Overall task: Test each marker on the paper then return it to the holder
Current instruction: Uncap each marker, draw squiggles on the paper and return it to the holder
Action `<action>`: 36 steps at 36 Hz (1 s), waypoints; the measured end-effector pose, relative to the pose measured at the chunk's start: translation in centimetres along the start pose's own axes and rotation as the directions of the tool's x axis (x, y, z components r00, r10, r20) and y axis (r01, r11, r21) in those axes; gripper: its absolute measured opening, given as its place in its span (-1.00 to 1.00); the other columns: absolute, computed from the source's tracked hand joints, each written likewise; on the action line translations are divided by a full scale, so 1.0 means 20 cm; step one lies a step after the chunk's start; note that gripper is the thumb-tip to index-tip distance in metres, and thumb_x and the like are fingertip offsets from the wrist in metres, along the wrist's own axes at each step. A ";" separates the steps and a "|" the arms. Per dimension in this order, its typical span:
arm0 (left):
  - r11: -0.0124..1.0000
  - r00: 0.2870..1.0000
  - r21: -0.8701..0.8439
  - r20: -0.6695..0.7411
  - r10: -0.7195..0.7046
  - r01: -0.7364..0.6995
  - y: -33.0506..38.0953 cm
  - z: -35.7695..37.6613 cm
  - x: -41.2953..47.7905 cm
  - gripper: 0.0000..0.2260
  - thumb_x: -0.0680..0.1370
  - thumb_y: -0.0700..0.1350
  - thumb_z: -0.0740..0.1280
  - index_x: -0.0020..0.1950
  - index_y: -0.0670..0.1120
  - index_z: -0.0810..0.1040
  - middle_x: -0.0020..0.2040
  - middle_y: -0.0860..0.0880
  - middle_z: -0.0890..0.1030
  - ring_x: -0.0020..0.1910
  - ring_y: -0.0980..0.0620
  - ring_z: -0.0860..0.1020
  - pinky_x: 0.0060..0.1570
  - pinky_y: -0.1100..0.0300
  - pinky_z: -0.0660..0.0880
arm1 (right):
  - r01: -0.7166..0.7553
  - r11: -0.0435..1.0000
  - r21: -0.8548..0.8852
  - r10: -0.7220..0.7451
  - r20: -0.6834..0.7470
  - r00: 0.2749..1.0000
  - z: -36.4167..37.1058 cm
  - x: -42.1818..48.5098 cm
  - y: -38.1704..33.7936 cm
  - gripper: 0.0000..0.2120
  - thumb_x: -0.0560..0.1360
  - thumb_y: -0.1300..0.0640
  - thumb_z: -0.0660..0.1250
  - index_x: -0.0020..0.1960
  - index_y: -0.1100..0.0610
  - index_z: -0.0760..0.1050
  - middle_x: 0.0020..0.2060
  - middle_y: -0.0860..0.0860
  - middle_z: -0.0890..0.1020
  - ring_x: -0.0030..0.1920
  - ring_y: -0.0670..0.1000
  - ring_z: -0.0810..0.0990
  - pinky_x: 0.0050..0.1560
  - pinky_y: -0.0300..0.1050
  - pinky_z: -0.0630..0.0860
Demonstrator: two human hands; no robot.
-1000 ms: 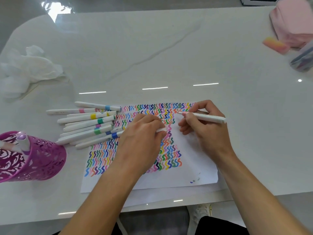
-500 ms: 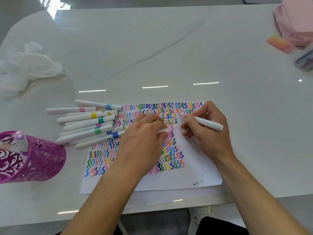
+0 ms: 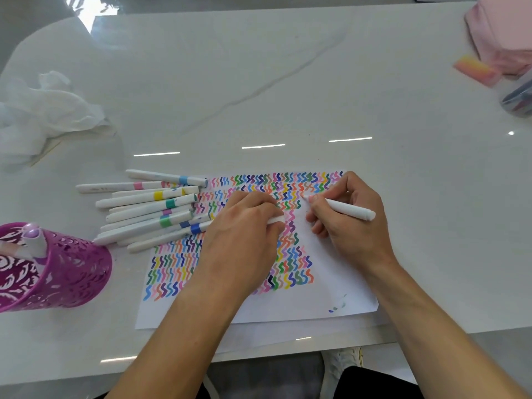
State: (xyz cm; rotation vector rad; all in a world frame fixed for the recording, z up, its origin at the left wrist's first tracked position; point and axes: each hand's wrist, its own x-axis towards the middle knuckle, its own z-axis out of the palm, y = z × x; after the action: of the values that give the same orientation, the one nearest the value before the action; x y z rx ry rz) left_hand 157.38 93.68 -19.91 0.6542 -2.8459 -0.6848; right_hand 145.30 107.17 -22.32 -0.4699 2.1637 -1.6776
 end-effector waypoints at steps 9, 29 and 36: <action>1.000 1.000 -0.024 -0.010 -0.012 0.011 0.00 0.01 0.00 -0.84 0.58 -0.05 0.39 0.13 0.03 0.70 0.15 0.17 0.63 0.20 0.16 0.43 0.11 0.40 0.24 | -0.016 1.000 -0.024 0.015 -0.040 0.999 0.00 -0.01 0.00 -0.77 0.52 0.27 0.48 -0.18 0.22 0.43 -0.38 0.10 0.69 -0.46 -0.01 0.64 -0.44 -0.21 0.52; 1.000 1.000 0.015 -0.020 -0.010 0.010 0.04 -0.01 -0.01 -0.82 0.59 -0.06 0.38 0.15 -0.03 0.68 0.14 0.09 0.66 0.18 0.07 0.49 0.18 0.15 0.44 | 0.154 0.987 0.036 -0.150 -0.086 0.985 -0.03 -0.07 -0.05 -0.82 0.52 0.14 0.52 -0.04 0.15 0.53 -0.32 0.08 0.71 -0.41 0.12 0.68 -0.41 -0.03 0.62; 0.999 1.000 0.029 -0.020 -0.021 0.022 0.04 -0.02 -0.03 -0.82 0.60 -0.05 0.35 0.16 -0.03 0.68 0.15 0.09 0.65 0.20 0.05 0.48 0.20 0.12 0.43 | 0.193 0.979 -0.063 -0.201 -0.150 0.968 -0.04 -0.07 -0.10 -0.91 0.52 0.12 0.55 -0.01 0.02 0.66 -0.25 -0.09 0.71 -0.28 0.03 0.72 -0.33 -0.03 0.66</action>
State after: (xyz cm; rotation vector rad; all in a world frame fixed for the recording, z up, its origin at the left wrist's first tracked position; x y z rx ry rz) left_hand 157.72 94.36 -19.18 0.6934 -2.8395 -0.6381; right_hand 146.24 108.02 -20.16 -0.6040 2.3397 -1.8251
